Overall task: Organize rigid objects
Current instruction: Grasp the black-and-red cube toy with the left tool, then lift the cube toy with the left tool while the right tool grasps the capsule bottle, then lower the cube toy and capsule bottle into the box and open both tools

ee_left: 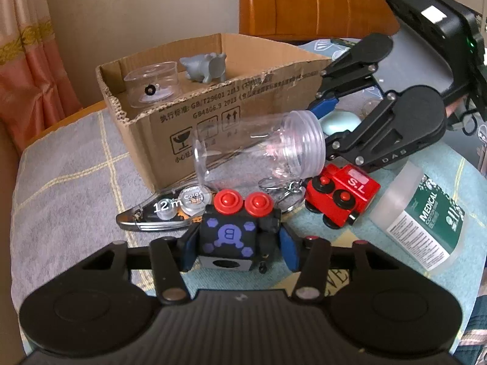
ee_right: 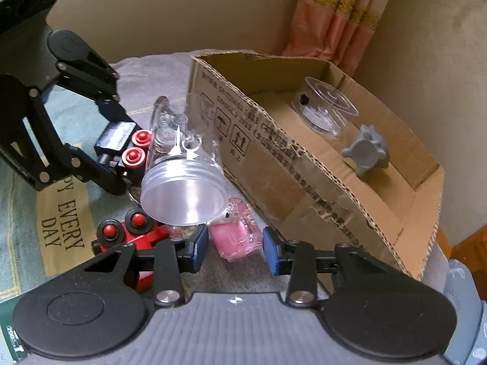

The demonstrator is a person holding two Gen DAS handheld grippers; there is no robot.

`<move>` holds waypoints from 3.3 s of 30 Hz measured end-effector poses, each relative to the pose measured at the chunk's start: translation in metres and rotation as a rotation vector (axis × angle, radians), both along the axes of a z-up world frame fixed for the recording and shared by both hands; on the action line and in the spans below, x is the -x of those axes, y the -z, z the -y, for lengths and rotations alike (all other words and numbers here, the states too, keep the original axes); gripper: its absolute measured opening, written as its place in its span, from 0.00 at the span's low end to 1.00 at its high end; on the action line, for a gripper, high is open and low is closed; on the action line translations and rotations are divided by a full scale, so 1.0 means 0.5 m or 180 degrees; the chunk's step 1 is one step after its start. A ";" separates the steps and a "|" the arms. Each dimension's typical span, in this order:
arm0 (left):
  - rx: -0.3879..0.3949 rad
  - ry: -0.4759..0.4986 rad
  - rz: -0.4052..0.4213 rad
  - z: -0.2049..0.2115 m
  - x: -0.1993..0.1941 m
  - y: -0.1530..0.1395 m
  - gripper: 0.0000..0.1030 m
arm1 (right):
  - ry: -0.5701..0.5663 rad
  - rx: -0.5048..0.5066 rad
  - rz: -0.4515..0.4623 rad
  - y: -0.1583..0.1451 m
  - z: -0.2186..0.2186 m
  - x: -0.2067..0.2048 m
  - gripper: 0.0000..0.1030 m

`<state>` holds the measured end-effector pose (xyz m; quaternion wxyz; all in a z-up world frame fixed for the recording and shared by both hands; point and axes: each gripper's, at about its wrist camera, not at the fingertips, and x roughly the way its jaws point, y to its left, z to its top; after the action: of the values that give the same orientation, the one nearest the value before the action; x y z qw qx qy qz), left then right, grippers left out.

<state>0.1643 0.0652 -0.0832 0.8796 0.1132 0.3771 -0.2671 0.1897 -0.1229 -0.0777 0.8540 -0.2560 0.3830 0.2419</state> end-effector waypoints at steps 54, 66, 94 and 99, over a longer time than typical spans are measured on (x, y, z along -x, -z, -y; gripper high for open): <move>-0.0063 -0.0508 -0.0200 -0.055 0.036 -0.015 0.48 | 0.0959 -0.0383 -0.0357 -0.020 0.155 0.106 0.94; -0.0193 -0.0357 -0.0194 -0.044 0.036 -0.115 0.48 | 0.0804 -0.0464 -0.0210 -0.114 0.157 0.118 0.94; 0.0028 -0.0590 0.0466 0.039 -0.181 -0.252 0.99 | 0.0936 -0.0767 0.0203 -0.253 0.122 -0.010 0.94; 0.0000 -0.0640 0.0518 0.034 -0.160 -0.241 0.99 | 0.1083 -0.0837 0.0163 -0.251 0.130 -0.034 0.94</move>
<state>0.2445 0.0483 0.0372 0.9296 0.0961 0.3139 -0.1675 0.2065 -0.1877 0.0477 0.9180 -0.0801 0.3640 0.1356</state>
